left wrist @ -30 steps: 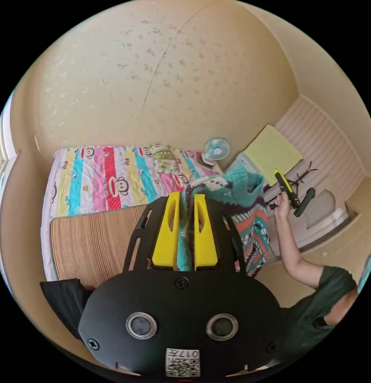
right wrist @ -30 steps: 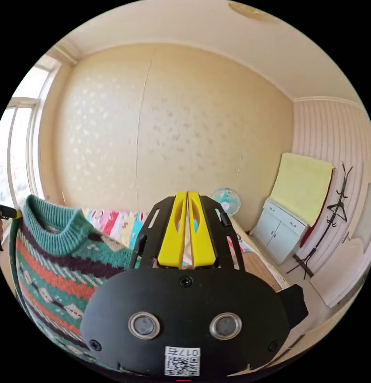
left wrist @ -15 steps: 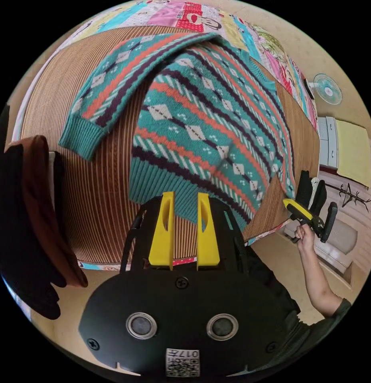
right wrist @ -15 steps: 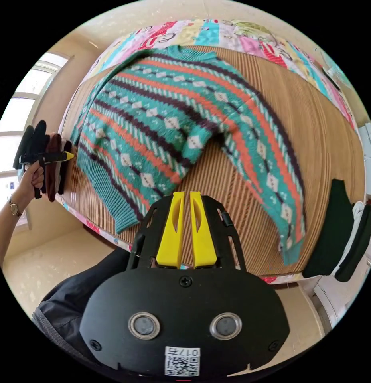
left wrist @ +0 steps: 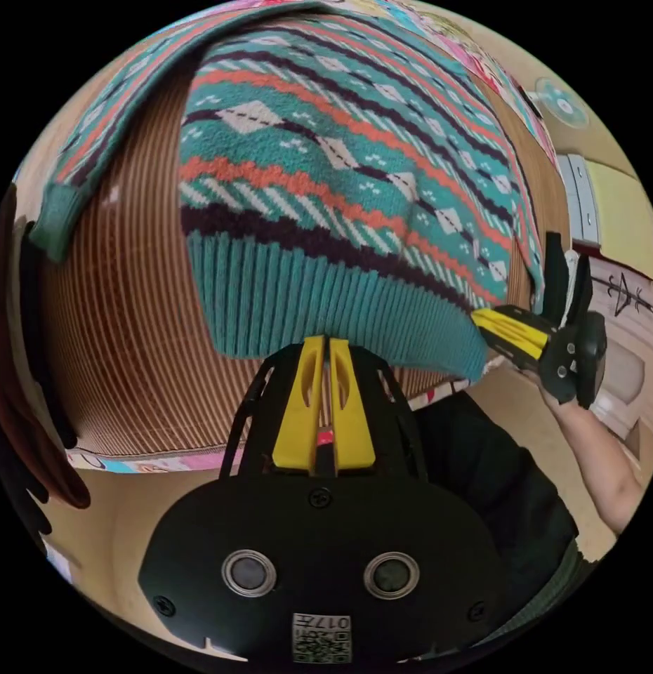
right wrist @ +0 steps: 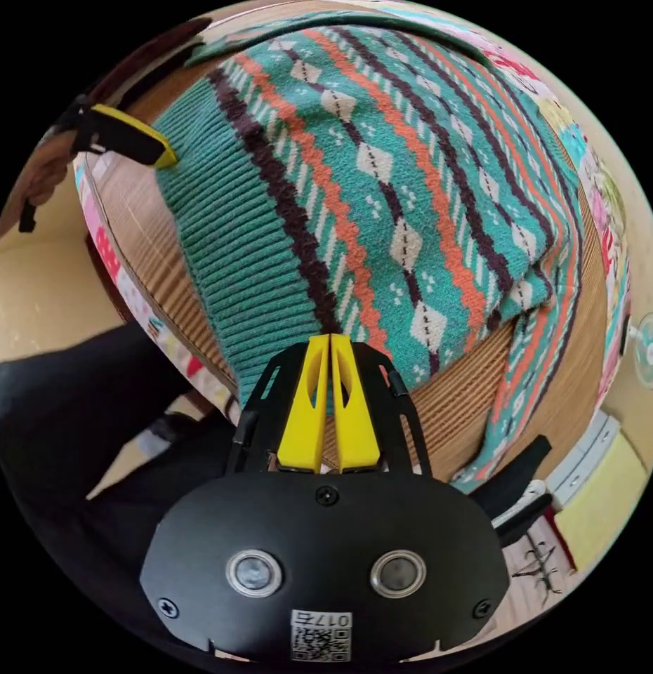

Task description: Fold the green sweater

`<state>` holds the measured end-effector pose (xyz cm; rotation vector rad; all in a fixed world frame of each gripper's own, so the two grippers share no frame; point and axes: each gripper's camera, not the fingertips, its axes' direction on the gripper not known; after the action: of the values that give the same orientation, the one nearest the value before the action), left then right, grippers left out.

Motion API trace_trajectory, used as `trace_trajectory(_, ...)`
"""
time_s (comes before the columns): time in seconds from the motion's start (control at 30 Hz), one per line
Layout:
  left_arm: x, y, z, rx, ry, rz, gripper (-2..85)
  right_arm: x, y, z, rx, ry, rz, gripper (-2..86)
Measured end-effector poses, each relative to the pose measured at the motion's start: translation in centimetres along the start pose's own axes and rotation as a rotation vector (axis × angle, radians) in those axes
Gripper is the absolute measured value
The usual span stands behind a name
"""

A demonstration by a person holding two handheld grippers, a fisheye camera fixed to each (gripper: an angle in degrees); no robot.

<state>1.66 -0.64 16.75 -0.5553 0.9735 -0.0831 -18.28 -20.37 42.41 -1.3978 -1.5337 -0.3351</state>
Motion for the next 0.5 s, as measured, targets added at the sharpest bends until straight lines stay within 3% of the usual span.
trace_trajectory(0.07,3.0,3.6,2.6,-0.216,0.021,0.093,-0.7,0.9,3.1,-0.2,-0.05,0.084,-0.024,0.3)
trace_trajectory(0.1,3.5,4.7,2.4,-0.215,0.022,0.118,-0.6,2.0,4.9,-0.4,-0.092,0.098,-0.025,0.3)
trace_trajectory(0.23,0.9,9.5,-7.2,0.026,-0.021,0.106,1.2,6.6,8.0,-1.9,-0.193,-0.063,0.119,0.3)
trace_trajectory(0.37,-7.2,8.2,-18.3,0.201,-0.286,-0.027,11.2,12.2,8.8,-4.3,-0.212,-0.327,0.428,0.4)
trace_trajectory(0.5,-12.4,4.1,-18.3,-0.019,-0.37,-0.019,13.5,15.3,8.4,-6.6,-0.278,-0.432,0.593,0.3)
